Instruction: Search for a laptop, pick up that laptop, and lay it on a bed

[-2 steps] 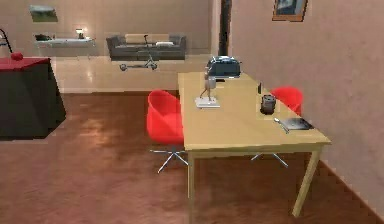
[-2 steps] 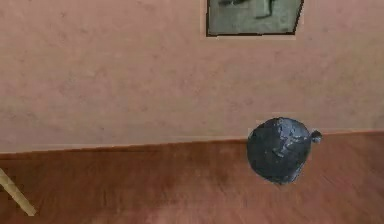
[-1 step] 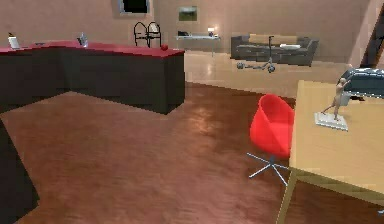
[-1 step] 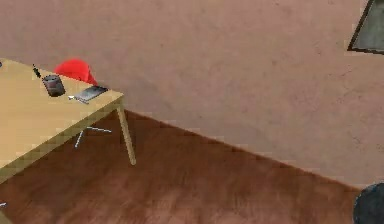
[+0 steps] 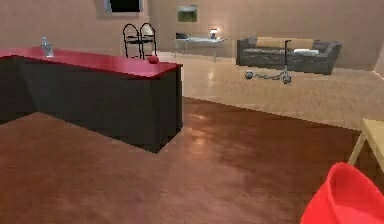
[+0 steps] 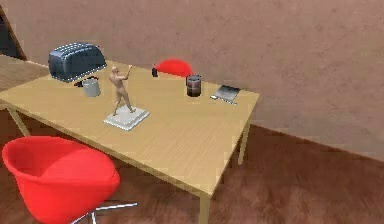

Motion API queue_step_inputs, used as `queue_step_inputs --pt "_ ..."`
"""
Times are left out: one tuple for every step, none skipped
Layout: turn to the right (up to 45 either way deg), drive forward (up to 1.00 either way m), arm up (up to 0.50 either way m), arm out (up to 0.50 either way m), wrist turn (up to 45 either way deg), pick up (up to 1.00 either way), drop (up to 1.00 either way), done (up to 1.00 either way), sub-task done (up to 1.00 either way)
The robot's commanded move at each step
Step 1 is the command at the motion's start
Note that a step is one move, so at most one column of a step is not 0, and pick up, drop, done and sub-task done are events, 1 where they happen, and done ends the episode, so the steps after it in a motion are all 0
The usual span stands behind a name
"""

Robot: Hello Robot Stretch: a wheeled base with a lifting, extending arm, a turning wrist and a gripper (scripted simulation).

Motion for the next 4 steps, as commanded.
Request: queue_step_inputs --pt "-6.0 0.00 0.00 0.00 0.0 0.00 0.00 0.00 0.00" --pt "0.0 0.70 0.00 0.00 0.0 0.00 0.00 0.00 0.00" --pt "30.0 0.00 0.00 0.00 0.0 0.00 0.00 0.00 0.00" --pt "0.0 0.75 0.00 0.00 0.0 0.00 0.00 0.00 0.00"
